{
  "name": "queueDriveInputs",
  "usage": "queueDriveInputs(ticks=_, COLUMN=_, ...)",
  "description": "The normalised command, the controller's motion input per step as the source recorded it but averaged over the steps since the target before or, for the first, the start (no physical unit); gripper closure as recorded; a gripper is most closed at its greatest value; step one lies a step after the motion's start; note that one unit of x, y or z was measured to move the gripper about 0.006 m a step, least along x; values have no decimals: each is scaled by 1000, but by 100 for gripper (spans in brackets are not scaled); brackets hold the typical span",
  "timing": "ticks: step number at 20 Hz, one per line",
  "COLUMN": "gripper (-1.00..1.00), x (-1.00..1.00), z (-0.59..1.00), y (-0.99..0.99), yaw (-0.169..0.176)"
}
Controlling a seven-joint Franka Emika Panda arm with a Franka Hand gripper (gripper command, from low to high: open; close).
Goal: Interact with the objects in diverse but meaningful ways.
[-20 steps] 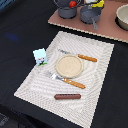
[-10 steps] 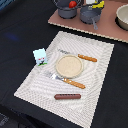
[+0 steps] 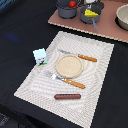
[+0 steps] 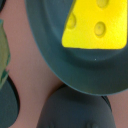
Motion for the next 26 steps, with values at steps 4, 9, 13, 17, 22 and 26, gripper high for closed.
queueDriveInputs(ticks=4, gripper=-100, x=425, z=448, y=-871, yaw=0)
queueDriveInputs(ticks=9, gripper=-100, x=449, z=430, y=-962, yaw=0)
queueDriveInputs(ticks=13, gripper=-100, x=412, z=201, y=-951, yaw=0)
queueDriveInputs(ticks=17, gripper=-100, x=361, z=52, y=-968, yaw=0)
queueDriveInputs(ticks=22, gripper=-100, x=290, z=0, y=-999, yaw=0)
queueDriveInputs(ticks=26, gripper=-100, x=245, z=0, y=-1000, yaw=0)
